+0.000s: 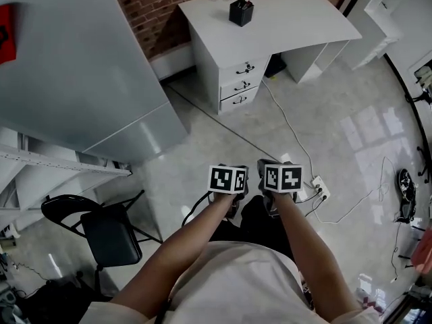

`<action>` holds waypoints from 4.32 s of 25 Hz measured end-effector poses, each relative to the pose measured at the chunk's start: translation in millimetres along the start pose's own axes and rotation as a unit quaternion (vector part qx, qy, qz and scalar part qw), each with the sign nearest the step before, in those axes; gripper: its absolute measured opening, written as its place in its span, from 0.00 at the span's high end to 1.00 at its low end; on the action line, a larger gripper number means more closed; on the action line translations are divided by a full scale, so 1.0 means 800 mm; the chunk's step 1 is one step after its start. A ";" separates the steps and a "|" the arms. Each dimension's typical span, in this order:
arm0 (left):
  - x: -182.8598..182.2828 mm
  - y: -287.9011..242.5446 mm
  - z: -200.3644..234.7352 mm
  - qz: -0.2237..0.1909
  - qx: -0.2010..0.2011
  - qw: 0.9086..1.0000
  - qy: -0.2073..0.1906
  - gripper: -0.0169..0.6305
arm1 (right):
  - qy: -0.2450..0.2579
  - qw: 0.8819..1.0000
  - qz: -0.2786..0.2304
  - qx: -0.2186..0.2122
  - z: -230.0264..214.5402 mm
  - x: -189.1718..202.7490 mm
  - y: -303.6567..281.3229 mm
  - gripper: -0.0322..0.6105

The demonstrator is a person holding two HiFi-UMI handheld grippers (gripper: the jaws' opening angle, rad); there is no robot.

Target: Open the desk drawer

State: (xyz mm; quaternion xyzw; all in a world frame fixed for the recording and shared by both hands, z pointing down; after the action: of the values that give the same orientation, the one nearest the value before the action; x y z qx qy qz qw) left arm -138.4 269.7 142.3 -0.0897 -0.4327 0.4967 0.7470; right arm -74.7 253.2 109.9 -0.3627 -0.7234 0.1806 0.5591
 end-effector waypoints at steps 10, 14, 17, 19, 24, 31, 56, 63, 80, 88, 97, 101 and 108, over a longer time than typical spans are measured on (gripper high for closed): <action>-0.018 -0.049 -0.009 0.019 -0.003 1.000 -0.012 0.96 | -0.017 1.000 0.013 0.000 -0.052 -0.013 -0.030 0.93; -0.037 -0.083 -0.005 0.019 -0.021 1.000 -0.006 0.96 | -0.021 0.999 0.019 -0.016 -0.080 -0.032 -0.056 0.93; -0.052 -0.114 -0.012 0.023 -0.036 0.999 0.000 0.96 | -0.019 0.999 0.025 -0.026 -0.112 -0.055 -0.067 0.93; -0.066 -0.142 -0.020 0.021 -0.044 0.999 0.003 0.96 | -0.018 0.999 0.029 -0.032 -0.140 -0.073 -0.078 0.93; -0.094 -0.203 -0.036 0.020 -0.065 0.998 0.013 0.96 | -0.019 0.997 0.050 -0.046 -0.207 -0.104 -0.105 0.93; -0.124 -0.256 -0.021 0.008 -0.099 0.995 0.018 0.96 | 0.009 0.994 0.078 -0.078 -0.261 -0.126 -0.156 0.93; -0.103 -0.570 0.284 0.017 -0.076 0.996 0.046 0.96 | 0.293 0.910 0.170 -0.240 -0.368 -0.043 -0.567 0.93; -0.071 -0.650 0.355 0.031 -0.059 0.997 0.024 0.96 | 0.370 0.849 0.190 -0.326 -0.377 0.007 -0.655 0.90; -0.048 -0.726 0.454 0.043 -0.061 0.995 -0.067 0.93 | 0.532 0.756 0.141 -0.355 -0.394 0.050 -0.827 0.74; -0.042 -0.712 0.456 0.037 -0.063 0.995 -0.066 0.96 | 0.546 0.750 0.142 -0.346 -0.392 0.063 -0.854 0.74; -0.036 -0.731 0.431 0.055 -0.015 0.997 -0.044 0.96 | 0.591 0.724 0.153 -0.322 -0.393 0.071 -0.883 0.74; -0.042 -0.736 0.422 0.052 0.017 0.998 -0.027 0.96 | 0.599 0.718 0.160 -0.317 -0.395 0.079 -0.891 0.74; -0.042 -0.735 0.431 0.060 0.025 0.998 -0.024 0.96 | 0.614 0.705 0.162 -0.314 -0.400 0.093 -0.905 0.81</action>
State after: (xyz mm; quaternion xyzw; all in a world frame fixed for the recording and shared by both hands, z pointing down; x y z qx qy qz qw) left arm -5.6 -148.1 665.6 -0.0845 -0.4318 0.5536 0.7071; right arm -16.4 -225.1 742.4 -0.6597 -0.1645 -0.2317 0.6957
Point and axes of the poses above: the fingertips, and each gripper's own axes: y backward along the fingers, z to its left, x out of its underside, the point moved 2 cm from there along y, backward along the fingers, and after that the axes turned 15 degrees about -z, right-handed, at the moved point
